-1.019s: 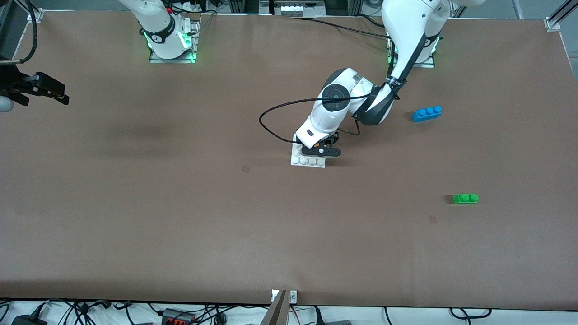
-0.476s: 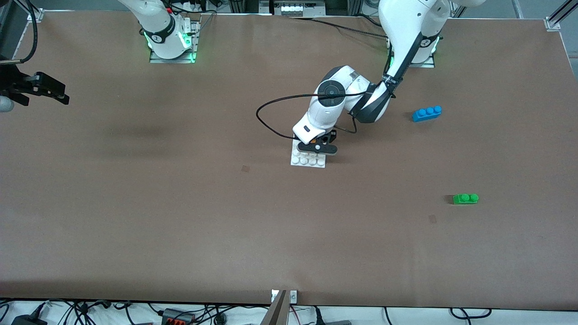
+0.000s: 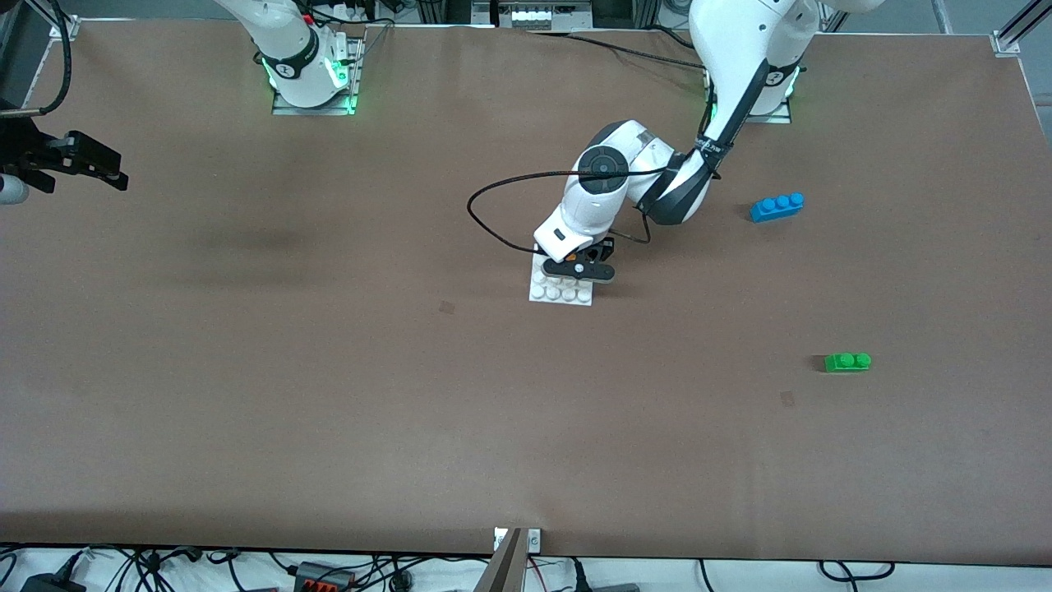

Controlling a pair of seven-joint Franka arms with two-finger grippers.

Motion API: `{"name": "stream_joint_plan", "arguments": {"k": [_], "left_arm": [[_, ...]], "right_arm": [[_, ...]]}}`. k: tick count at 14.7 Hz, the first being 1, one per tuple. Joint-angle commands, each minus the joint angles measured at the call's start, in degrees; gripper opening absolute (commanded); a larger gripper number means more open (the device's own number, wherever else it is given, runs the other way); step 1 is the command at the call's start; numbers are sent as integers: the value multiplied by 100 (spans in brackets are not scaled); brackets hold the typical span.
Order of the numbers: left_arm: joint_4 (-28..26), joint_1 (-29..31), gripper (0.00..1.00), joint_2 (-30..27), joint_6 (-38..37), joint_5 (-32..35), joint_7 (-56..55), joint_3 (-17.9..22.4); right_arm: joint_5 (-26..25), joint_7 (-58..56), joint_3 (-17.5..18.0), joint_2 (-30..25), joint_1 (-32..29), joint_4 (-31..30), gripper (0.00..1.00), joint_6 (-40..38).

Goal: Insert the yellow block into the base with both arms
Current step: 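Lower the yellow block onto the base studs with the left gripper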

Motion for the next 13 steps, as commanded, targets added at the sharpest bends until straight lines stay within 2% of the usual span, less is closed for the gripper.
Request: {"name": "stream_joint_plan", "arguments": {"k": [1,11,12,13], "left_arm": [[-144,-77,63,-99,95,149,-99,67],[-126,-86,63,6,261,211,-99,67],[-117,-86,65,24,331,211,-99,67],[-108,-86,78,42,332,211,-108,67]], "right_arm": [[-101,11,123,-52,28,23,100,-79],[-57,20,141,-52,45,23,100,-114],[-57,20,141,-52,45,23,100,-114],[-48,20,141,-52,45,23,100,-106]]}}
